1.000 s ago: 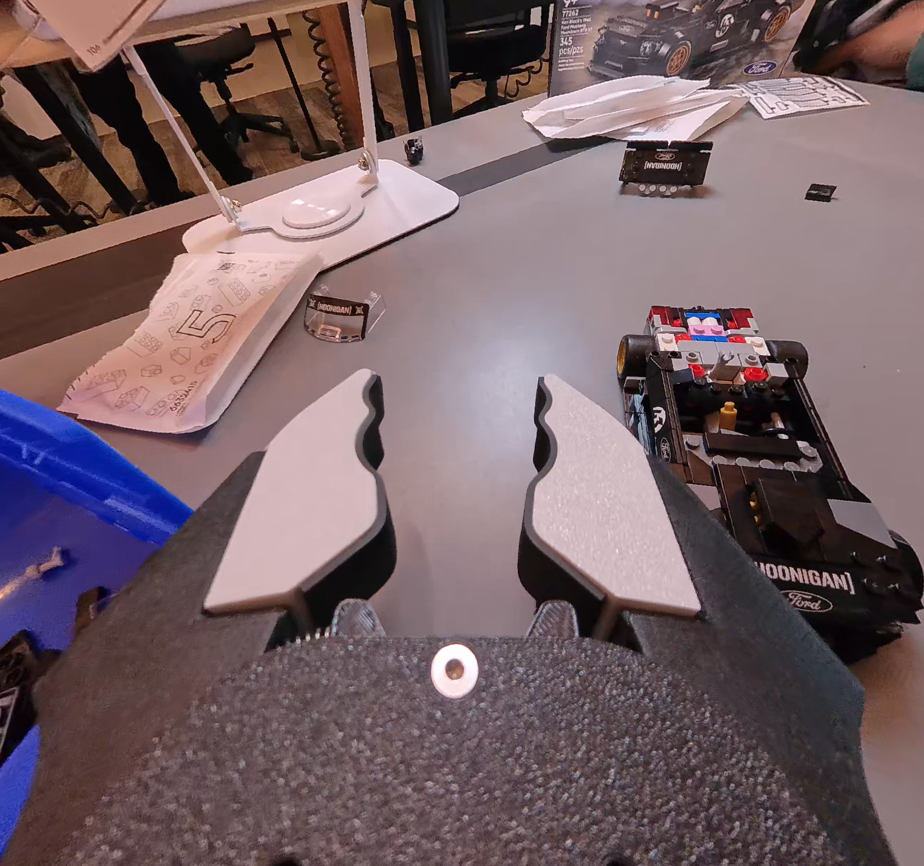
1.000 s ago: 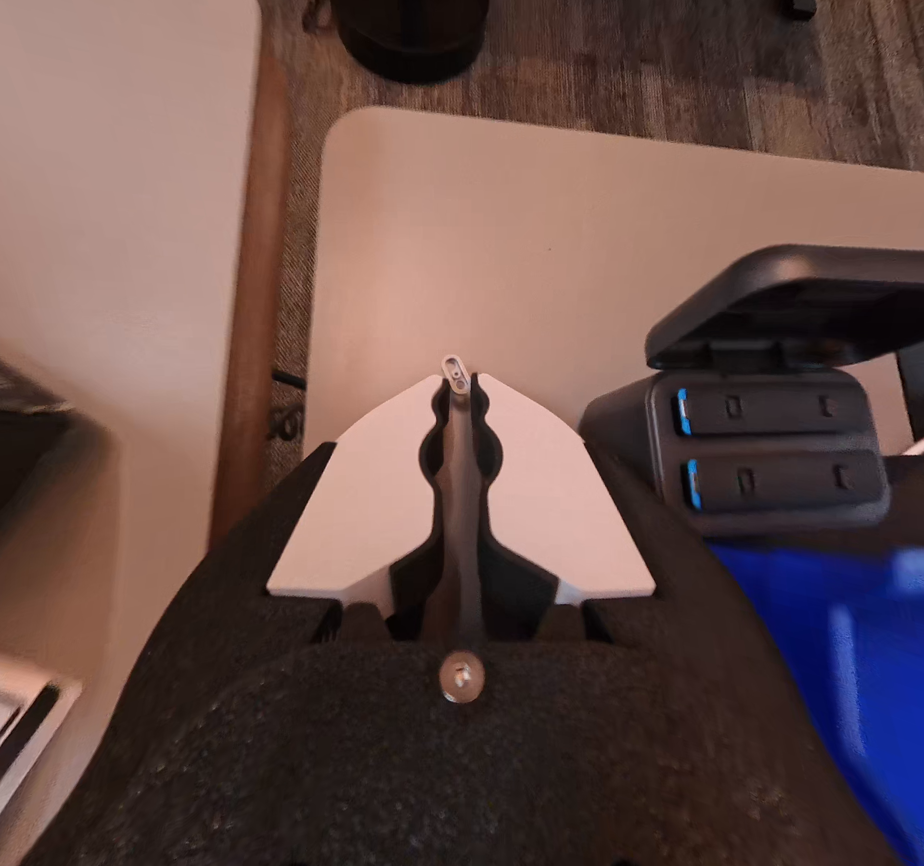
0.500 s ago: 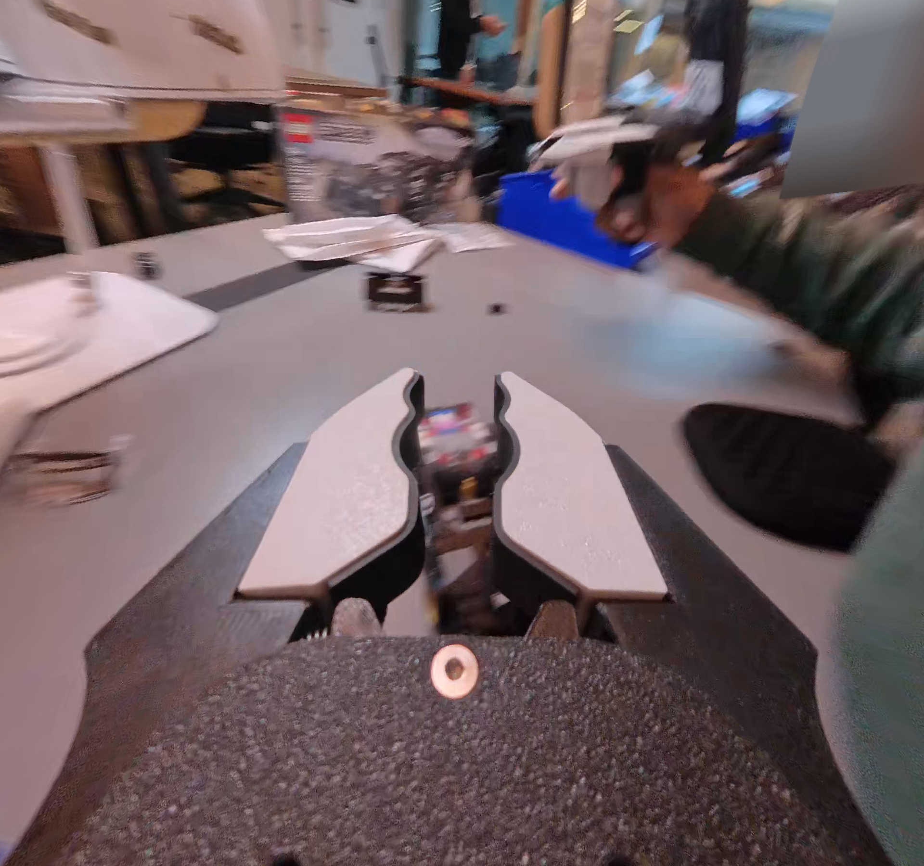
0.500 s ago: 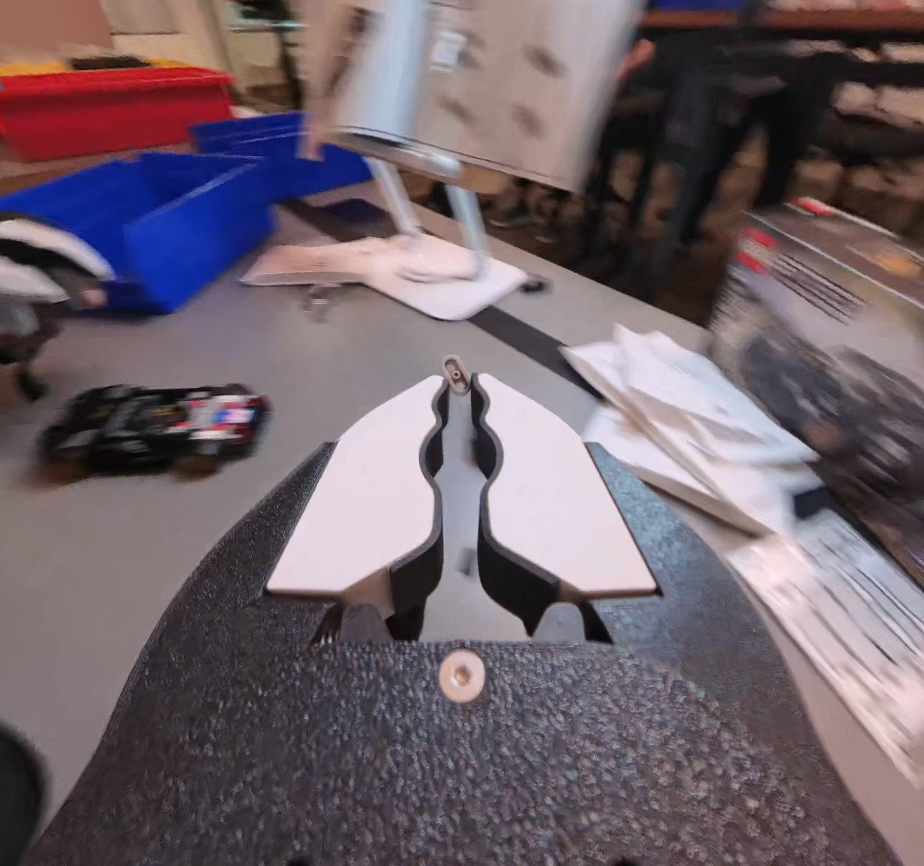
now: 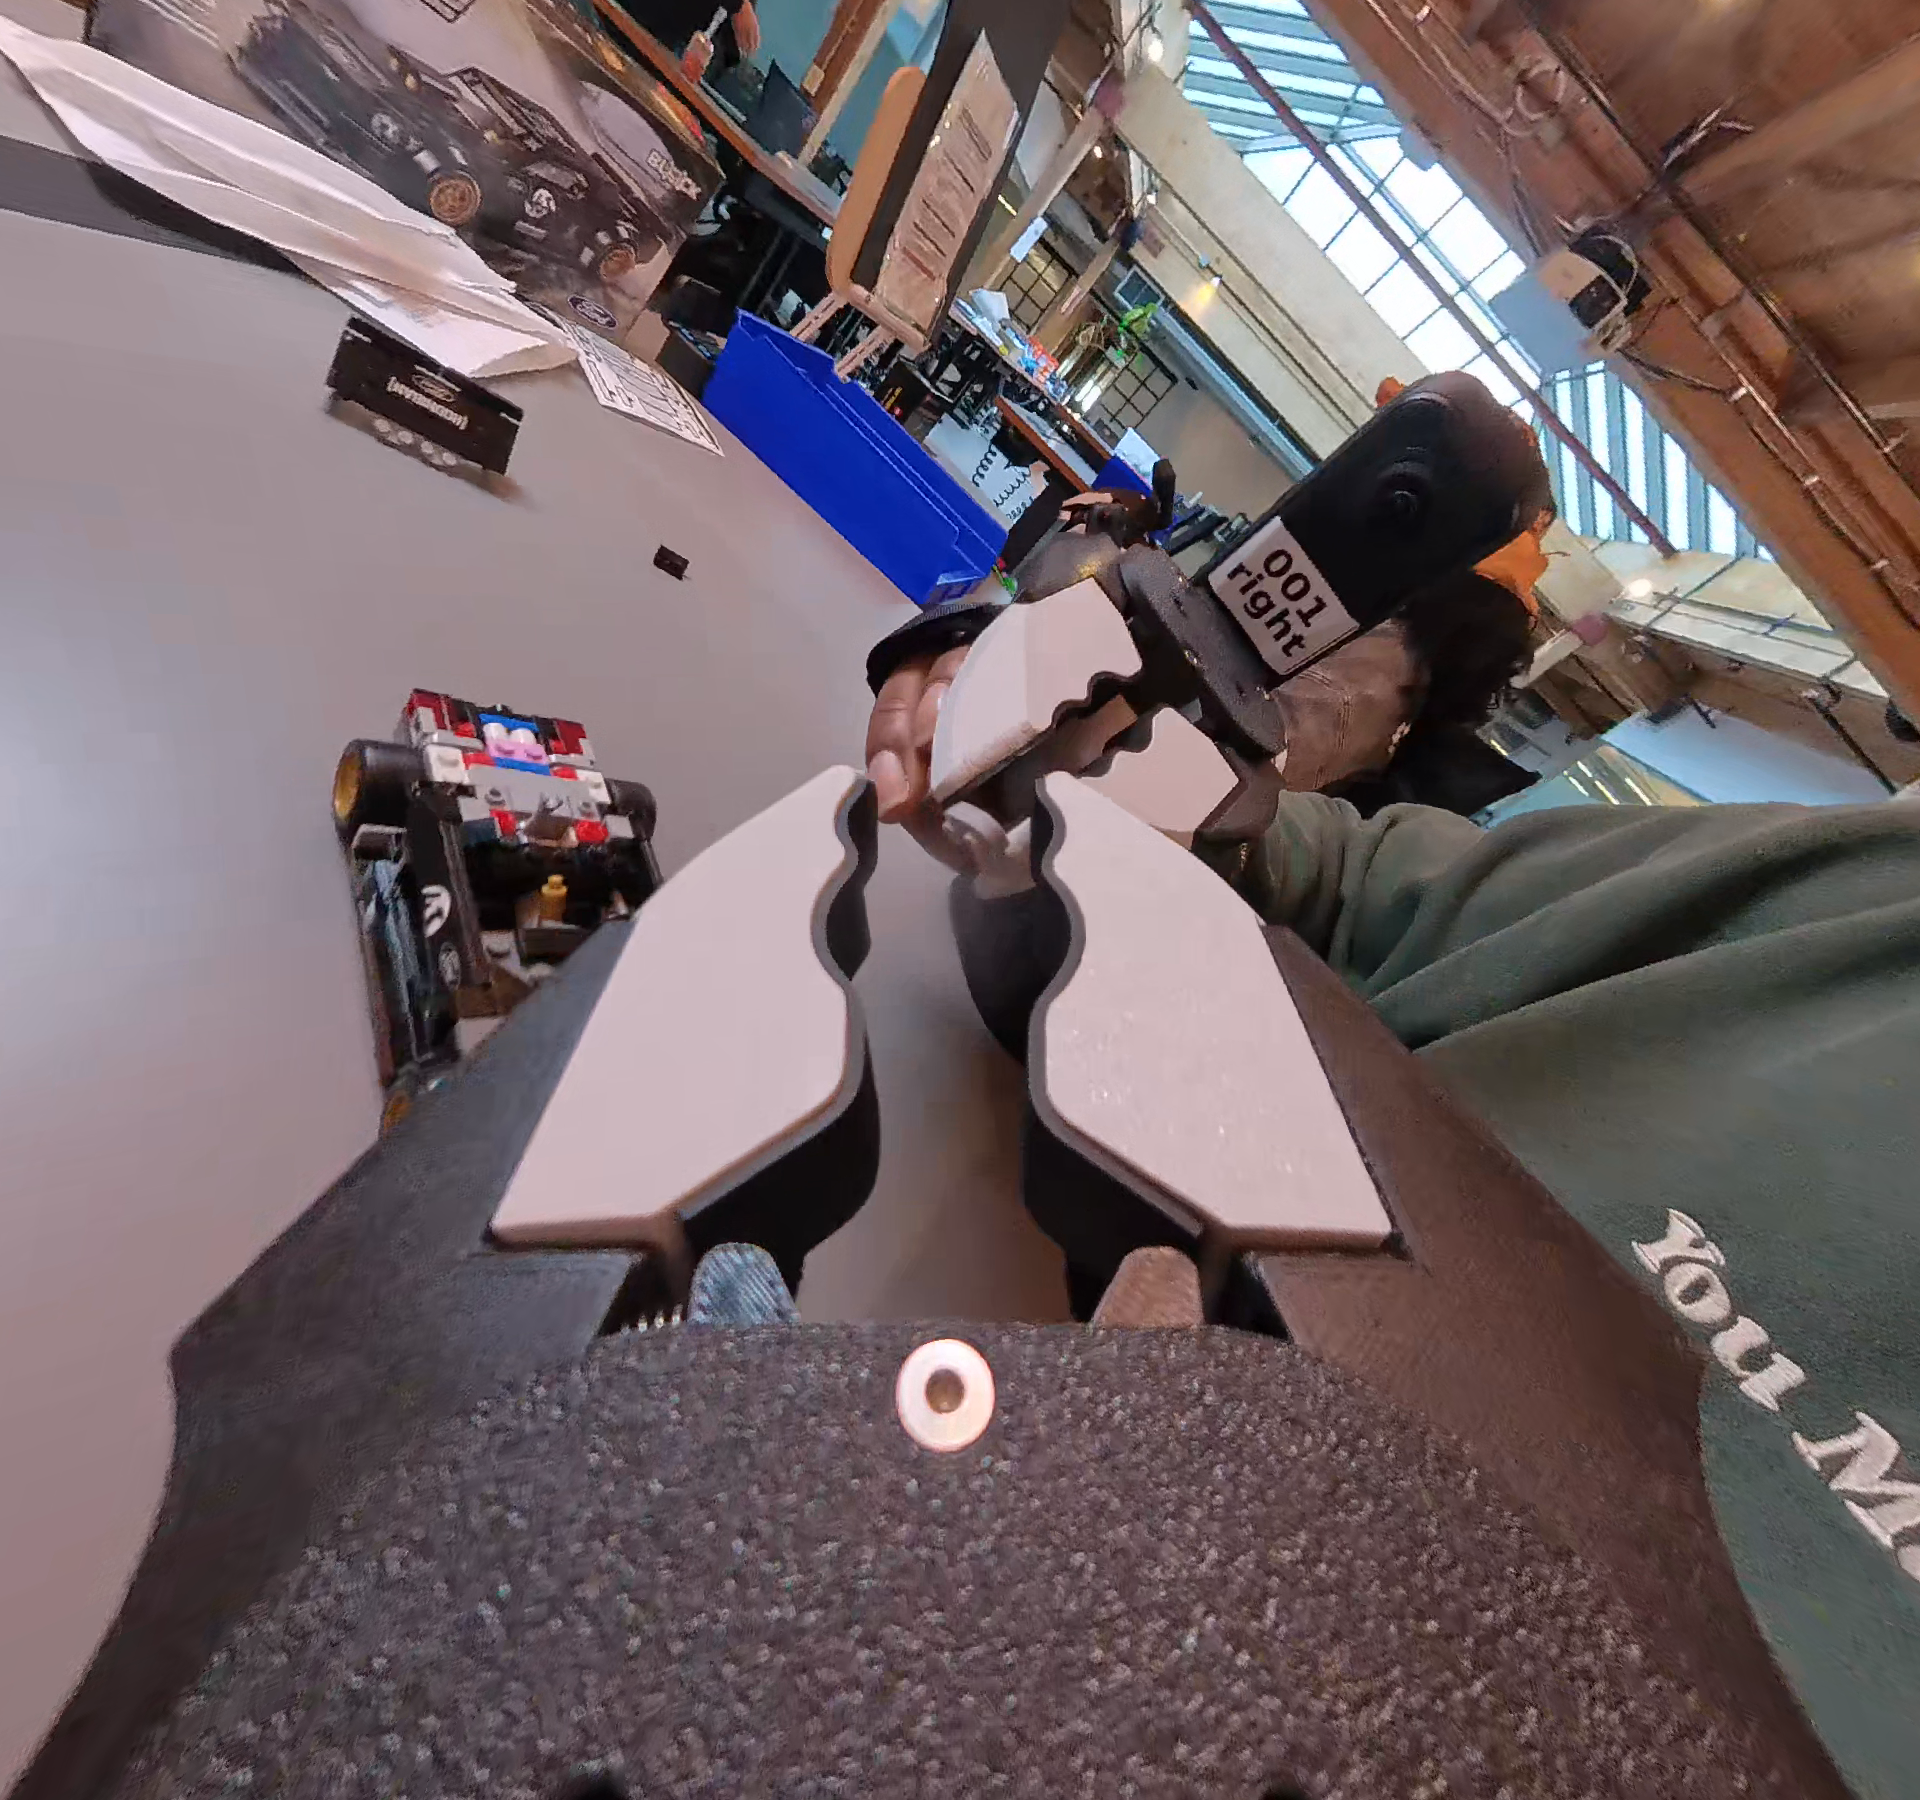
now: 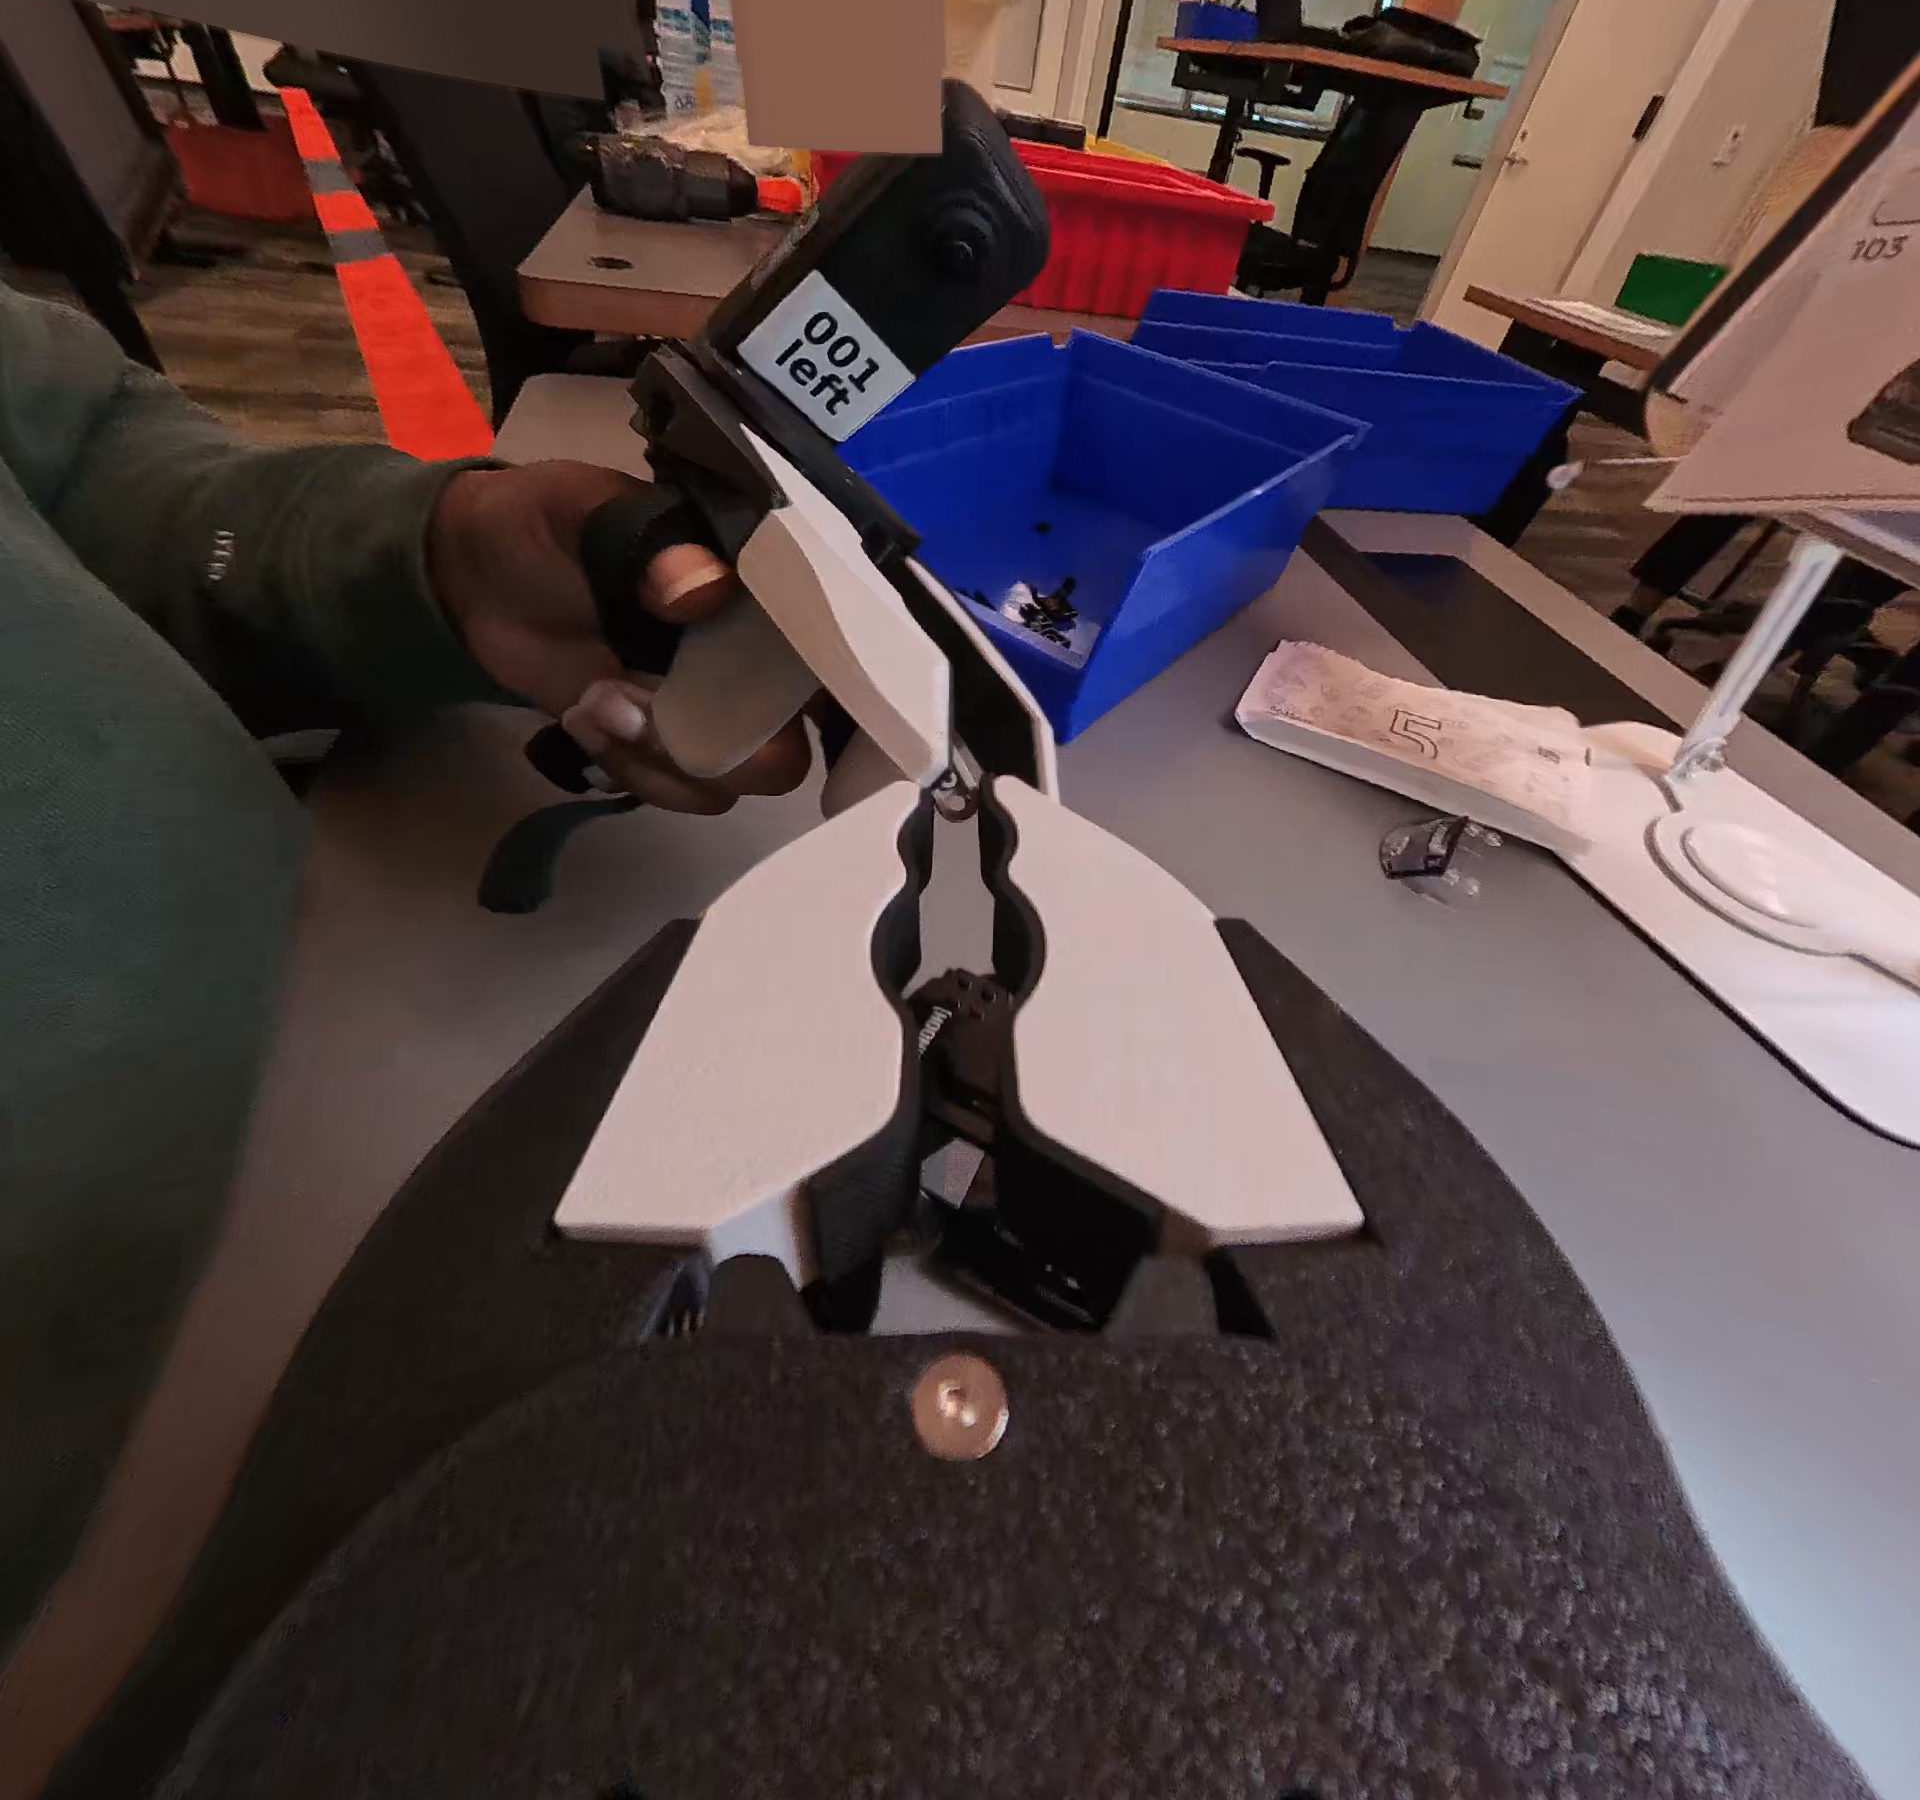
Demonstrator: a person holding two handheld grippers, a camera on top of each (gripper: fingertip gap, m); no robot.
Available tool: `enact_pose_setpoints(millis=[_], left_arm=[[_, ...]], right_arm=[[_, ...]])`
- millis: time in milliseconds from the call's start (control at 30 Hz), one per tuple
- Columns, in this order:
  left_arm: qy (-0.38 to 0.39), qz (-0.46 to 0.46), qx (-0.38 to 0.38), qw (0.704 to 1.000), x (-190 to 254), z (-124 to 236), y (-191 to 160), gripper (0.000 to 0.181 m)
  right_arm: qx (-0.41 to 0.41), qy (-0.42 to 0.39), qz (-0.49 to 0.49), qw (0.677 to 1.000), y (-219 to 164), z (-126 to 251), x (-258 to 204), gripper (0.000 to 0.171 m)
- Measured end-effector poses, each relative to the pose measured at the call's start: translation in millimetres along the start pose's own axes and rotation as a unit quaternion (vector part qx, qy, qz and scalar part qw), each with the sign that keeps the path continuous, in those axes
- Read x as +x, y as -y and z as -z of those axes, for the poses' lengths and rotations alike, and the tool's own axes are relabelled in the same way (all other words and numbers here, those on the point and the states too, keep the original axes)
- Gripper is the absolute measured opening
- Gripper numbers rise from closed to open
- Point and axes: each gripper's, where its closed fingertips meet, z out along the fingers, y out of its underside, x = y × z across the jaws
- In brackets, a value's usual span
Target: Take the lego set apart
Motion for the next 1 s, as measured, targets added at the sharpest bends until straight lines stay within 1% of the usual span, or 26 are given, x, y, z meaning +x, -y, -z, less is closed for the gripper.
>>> enact_pose_setpoints(millis=[133, 233, 300, 367, 433, 467, 500, 533, 567, 600, 633, 667, 700, 733, 833, 900, 1000], left_arm=[[0.001, 0.006, 0.004, 1.000, 0, 16, -2, 0.026], [-0.010, 0.014, 0.003, 1.000, 2, 21, -3, 0.019], [-0.014, 0.013, 0.000, 1.000, 2, 24, -3, 0.009], [-0.011, 0.004, -0.008, 1.000, 1, 27, -5, 0.006], [0.006, -0.034, -0.006, 0.999, 0, 32, -3, 0.006], [0.029, -0.065, -0.006, 0.997, -4, 39, -1, 0.006], [0.071, -0.104, -0.008, 0.992, -12, 48, 5, 0.006], [0.132, -0.154, -0.013, 0.979, -26, 62, 12, 0.006], [0.212, -0.209, -0.020, 0.954, -44, 82, 23, 0.006], [0.296, -0.260, -0.029, 0.919, -63, 106, 36, 0.006], [0.370, -0.289, -0.047, 0.882, -80, 130, 47, 0.006], [0.424, -0.290, -0.079, 0.854, -97, 152, 50, 0.006], [0.463, -0.277, -0.098, 0.836, -112, 169, 53, 0.007], [0.484, -0.262, -0.101, 0.829, -123, 181, 55, 0.006], [0.513, -0.208, -0.130, 0.823, -150, 201, 47, 0.007], [0.528, -0.198, -0.131, 0.815, -159, 208, 46, 0.020], [0.529, -0.187, -0.123, 0.818, -162, 208, 45, 0.037]], right_arm=[[-0.003, -0.007, 0.027, 1.000, 4, -8, -4, 0.008], [-0.010, -0.014, 0.046, 0.999, 4, -13, -6, 0.008], [-0.013, -0.017, 0.052, 0.998, 3, -16, -7, 0.008], [-0.011, -0.017, 0.050, 0.999, 2, -17, -8, 0.008], [-0.005, -0.017, 0.031, 0.999, 2, -17, -10, 0.008], [-0.004, -0.018, 0.018, 1.000, 1, -16, -10, 0.013], [-0.008, -0.021, 0.004, 1.000, -1, -14, -9, 0.018], [-0.012, -0.027, -0.008, 1.000, -5, -11, -6, 0.022], [-0.015, -0.037, -0.018, 0.999, -9, -6, -1, 0.023], [-0.016, -0.050, -0.027, 0.998, -13, -1, 5, 0.024], [-0.018, -0.065, -0.038, 0.997, -17, 6, 13, 0.023], [-0.019, -0.083, -0.050, 0.995, -22, 13, 22, 0.024], [-0.018, -0.100, -0.064, 0.993, -26, 20, 32, 0.023], [-0.017, -0.117, -0.078, 0.990, -30, 26, 41, 0.023], [-0.017, -0.147, -0.113, 0.983, -40, 41, 61, 0.023], [-0.025, -0.159, -0.123, 0.979, -46, 47, 67, 0.023], [-0.043, -0.162, -0.126, 0.978, -57, 51, 69, 0.022]])
